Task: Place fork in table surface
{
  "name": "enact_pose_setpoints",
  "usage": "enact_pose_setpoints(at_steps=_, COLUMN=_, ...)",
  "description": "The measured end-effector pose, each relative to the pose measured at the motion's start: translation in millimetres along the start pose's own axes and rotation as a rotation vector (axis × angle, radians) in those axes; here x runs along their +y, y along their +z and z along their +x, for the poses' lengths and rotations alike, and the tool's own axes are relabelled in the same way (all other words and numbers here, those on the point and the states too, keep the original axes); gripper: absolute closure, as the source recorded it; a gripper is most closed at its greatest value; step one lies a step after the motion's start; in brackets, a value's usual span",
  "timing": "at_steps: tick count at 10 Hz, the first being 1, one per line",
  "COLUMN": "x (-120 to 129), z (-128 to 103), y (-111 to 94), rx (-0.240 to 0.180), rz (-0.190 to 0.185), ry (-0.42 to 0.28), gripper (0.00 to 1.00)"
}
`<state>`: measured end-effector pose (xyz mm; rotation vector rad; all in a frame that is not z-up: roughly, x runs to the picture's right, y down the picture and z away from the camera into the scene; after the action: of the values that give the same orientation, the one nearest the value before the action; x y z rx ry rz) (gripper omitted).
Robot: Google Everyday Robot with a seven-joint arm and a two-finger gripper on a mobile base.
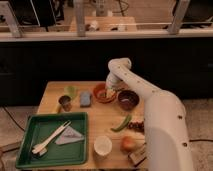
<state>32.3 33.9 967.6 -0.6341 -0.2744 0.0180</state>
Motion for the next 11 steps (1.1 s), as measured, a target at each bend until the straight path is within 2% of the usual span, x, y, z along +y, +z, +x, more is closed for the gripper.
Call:
enact_pose_setpoints(at_steps=1, x=-0.4, z=1.7, y=2.7, rx=0.000, rz=-0.007, ry=0.004, gripper=0.67)
enact_pose_setpoints(at_steps=2, x=-1.1, z=2.5, y=4.4, rx=-0.001, rz=-0.012, ry=0.003, gripper=0.82)
enact_pose_setpoints(at_steps=4, x=-1.3, z=2.4, y=4.4, rx=-0.001, rz=-0.016, ry=-0.005, gripper=0.96)
enact_pose_setpoints(at_steps=6, x=-0.1, z=-0.5, y=0.5, rx=0.001, rz=-0.014, ry=-0.025, gripper=1.00)
enact_pose_setpoints(at_steps=11, x=-3.4, z=-18.1, y=-33.9, rx=-0.006, rz=0.041, ry=-0.082, gripper=1.00)
